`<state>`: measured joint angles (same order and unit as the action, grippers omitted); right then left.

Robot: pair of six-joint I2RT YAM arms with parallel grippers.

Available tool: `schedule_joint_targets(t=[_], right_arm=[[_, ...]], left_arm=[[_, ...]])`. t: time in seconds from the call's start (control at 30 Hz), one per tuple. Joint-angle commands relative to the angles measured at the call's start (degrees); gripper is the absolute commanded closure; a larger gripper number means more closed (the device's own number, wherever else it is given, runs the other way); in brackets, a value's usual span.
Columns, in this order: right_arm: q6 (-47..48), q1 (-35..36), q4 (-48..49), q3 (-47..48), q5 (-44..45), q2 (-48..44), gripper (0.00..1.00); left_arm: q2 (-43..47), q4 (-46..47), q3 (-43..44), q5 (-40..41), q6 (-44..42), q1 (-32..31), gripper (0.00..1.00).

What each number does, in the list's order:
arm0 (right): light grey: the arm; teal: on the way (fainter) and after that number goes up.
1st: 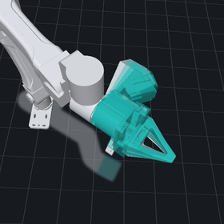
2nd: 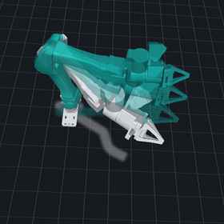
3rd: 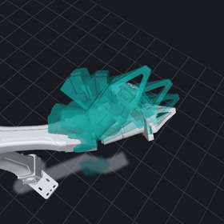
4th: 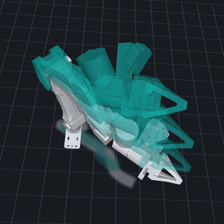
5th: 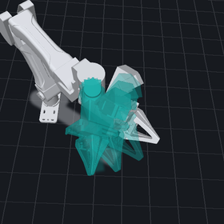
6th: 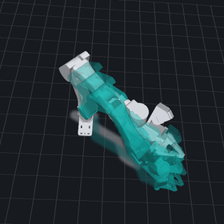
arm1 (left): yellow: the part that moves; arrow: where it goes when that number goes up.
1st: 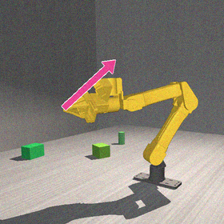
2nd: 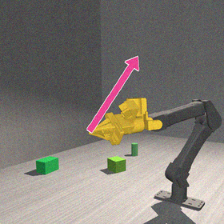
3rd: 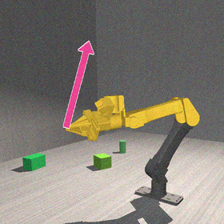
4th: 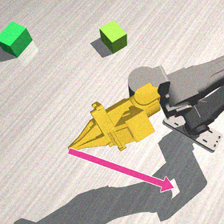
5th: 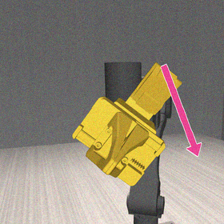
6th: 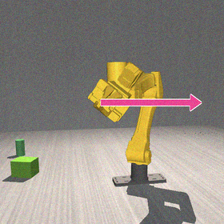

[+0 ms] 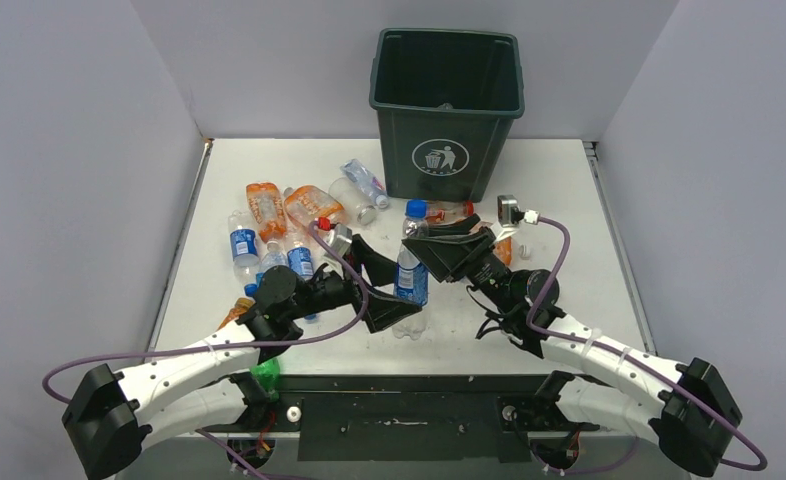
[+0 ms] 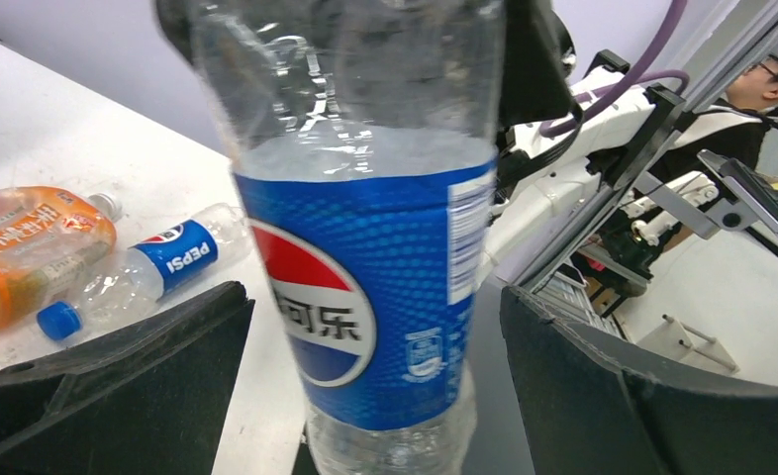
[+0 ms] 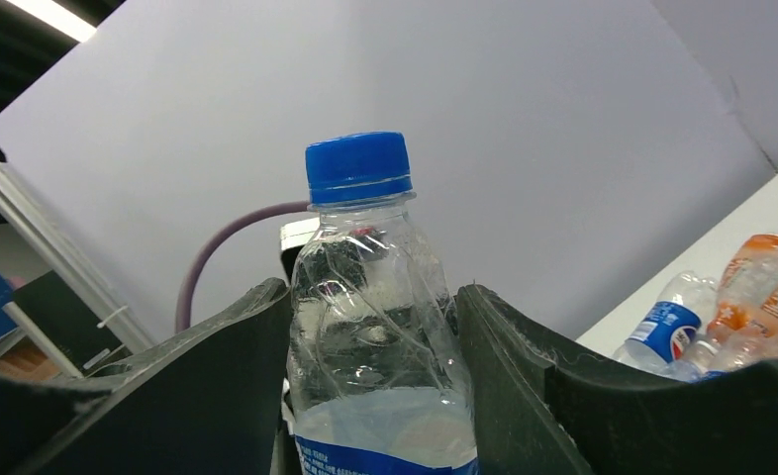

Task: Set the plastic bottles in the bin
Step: Pick up the plastic bottle at the center of the board.

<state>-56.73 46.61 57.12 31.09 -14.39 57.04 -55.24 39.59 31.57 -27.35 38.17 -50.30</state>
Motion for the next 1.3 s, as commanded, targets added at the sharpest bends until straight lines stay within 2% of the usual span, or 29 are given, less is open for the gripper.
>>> schedule_joint_targets(t=[0.0, 0.13, 0.3, 0.4, 0.43, 0.5, 0.53, 0.57, 0.63, 0.77, 0.9, 1.03, 1.27], right_arm=[[-2.97, 0.46, 10.64, 0.81, -4.17, 0.56, 0.95], [-3.58, 0.59, 12.91, 1.1, -5.8, 1.76, 0.95], [-4.76, 1.06, 16.43, 1.6, -8.45, 4.36, 0.95], [-3.6, 1.19, 14.29, 1.59, -8.59, 3.69, 0.93], [-2.6, 1.2, 12.15, 1.85, -8.93, 2.92, 0.81], [0.73, 1.16, 4.42, 3.09, -9.53, 0.31, 0.36], [3.3, 1.2, -1.09, 4.13, -9.07, -1.56, 0.22], [6.5, 1.2, -8.76, 5.62, -8.19, -3.96, 0.14], [13.59, 1.16, -23.76, 9.84, -5.01, -8.48, 0.06], [27.34, 1.13, -49.77, 19.99, 0.67, -13.17, 0.04], [33.99, 1.19, -66.19, 28.82, 5.8, -12.63, 0.05], [35.79, 1.17, -70.81, 35.33, 8.21, -9.52, 0.08], [34.3, 1.34, -68.18, 42.64, 6.95, -1.23, 0.13]], left_arm=[[1.09, -0.18, 2.3, 3.08, -2.78, -0.15, 0.04], [0.03, 1.2, 2.62, -0.68, -2.75, -0.15, 0.01], [-2.26, 3.2, 3.45, -3.9, -0.81, -0.15, 0.24], [-2.38, 4.29, 3.5, -4.63, -0.54, -0.2, 0.49], [-2.1, 4.3, 3.5, -4.7, -0.61, -0.15, 0.55], [-0.93, 1.99, 3.92, -4.32, -2.29, -0.04, 0.62], [0.0, -0.39, 4.43, -3.99, -3.82, 0.09, 0.63], [1.1, -3.28, 5.11, -3.44, -5.85, 0.26, 0.65], [3.46, -9.71, 6.75, -1.43, -10.31, 0.54, 0.67], [7.64, -23.84, 11.4, 5.01, -24.38, 0.6, 0.74], [7.98, -34.31, 16.0, 12.47, -35.69, 0.46, 0.83], [7.76, -36.74, 15.61, 18.37, -43.85, 0.03, 0.89], [9.59, -31.12, 10.2, 19.94, -42.36, -0.06, 0.99]])
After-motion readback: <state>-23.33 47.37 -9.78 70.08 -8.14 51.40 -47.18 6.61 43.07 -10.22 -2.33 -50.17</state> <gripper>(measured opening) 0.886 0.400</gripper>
